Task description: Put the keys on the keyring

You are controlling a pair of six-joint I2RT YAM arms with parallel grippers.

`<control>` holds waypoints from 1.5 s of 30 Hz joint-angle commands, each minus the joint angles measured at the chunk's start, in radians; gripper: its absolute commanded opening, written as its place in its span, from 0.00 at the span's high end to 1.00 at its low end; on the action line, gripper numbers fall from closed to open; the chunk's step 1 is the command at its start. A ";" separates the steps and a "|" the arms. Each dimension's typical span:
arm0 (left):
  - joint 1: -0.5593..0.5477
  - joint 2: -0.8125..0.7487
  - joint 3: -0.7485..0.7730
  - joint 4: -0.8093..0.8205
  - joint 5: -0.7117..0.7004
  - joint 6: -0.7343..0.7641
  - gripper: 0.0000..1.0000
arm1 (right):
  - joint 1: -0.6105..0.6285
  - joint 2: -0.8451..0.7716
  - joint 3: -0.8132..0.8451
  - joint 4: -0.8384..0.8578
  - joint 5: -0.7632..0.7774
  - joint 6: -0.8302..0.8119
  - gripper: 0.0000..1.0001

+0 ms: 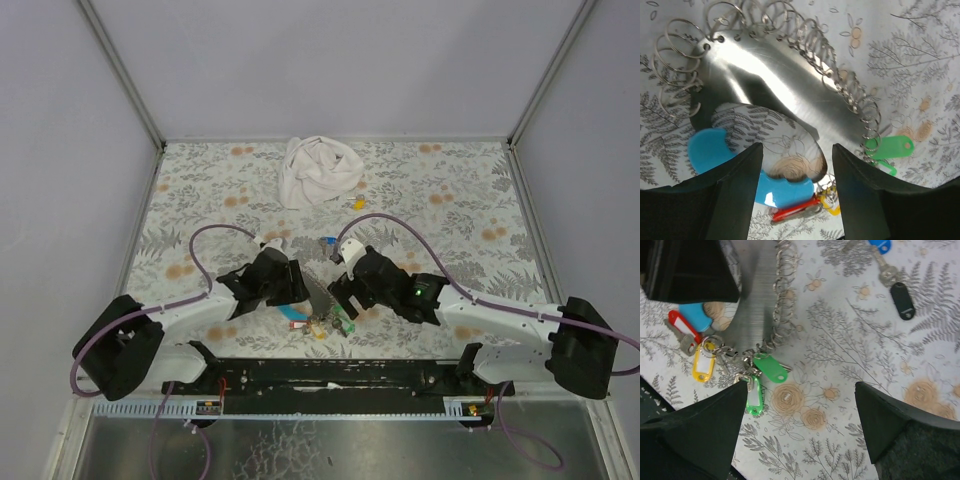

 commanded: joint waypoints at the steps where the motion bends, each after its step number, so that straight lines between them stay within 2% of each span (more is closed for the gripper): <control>1: 0.027 0.050 0.002 0.081 0.059 0.038 0.43 | -0.027 0.037 -0.017 0.150 -0.162 -0.097 0.08; 3: 0.031 0.071 0.006 0.086 0.056 0.045 0.44 | -0.048 0.066 -0.021 0.175 -0.222 -0.123 0.15; 4: 0.033 0.075 0.008 0.089 0.057 0.047 0.44 | -0.059 0.083 -0.021 0.187 -0.253 -0.134 0.22; 6: 0.041 0.085 0.007 0.099 0.063 0.052 0.44 | -0.078 0.122 -0.012 0.209 -0.287 -0.151 0.43; 7: 0.045 0.089 0.008 0.103 0.069 0.054 0.44 | -0.087 0.144 -0.008 0.222 -0.292 -0.155 0.51; 8: 0.047 0.093 0.008 0.106 0.073 0.057 0.44 | -0.094 0.166 -0.005 0.234 -0.295 -0.157 0.52; 17: 0.055 0.153 0.011 0.154 0.102 0.072 0.50 | -0.114 0.301 -0.013 0.275 -0.314 -0.130 0.60; 21: 0.055 0.203 0.020 0.181 0.115 0.077 0.53 | -0.110 0.296 -0.070 0.327 -0.402 -0.068 0.62; 24: 0.057 0.243 0.033 0.203 0.122 0.082 0.54 | -0.079 0.290 -0.111 0.398 -0.424 -0.017 0.61; 30: 0.075 0.292 0.051 0.248 0.133 0.090 0.56 | -0.003 0.311 -0.076 0.390 -0.440 0.016 0.61; 33: 0.093 0.270 0.043 0.263 0.139 0.104 0.56 | 0.014 0.254 -0.072 0.376 -0.438 0.005 0.58; 38: 0.109 0.171 0.015 0.273 0.128 0.142 0.51 | 0.012 0.152 -0.082 0.313 -0.285 -0.087 0.55; 40: 0.116 0.113 -0.001 0.271 0.110 0.149 0.50 | 0.011 0.151 -0.061 0.268 -0.246 -0.137 0.56; 45: 0.136 0.000 -0.044 0.259 0.063 0.144 0.47 | 0.013 0.210 -0.017 0.237 -0.265 -0.200 0.61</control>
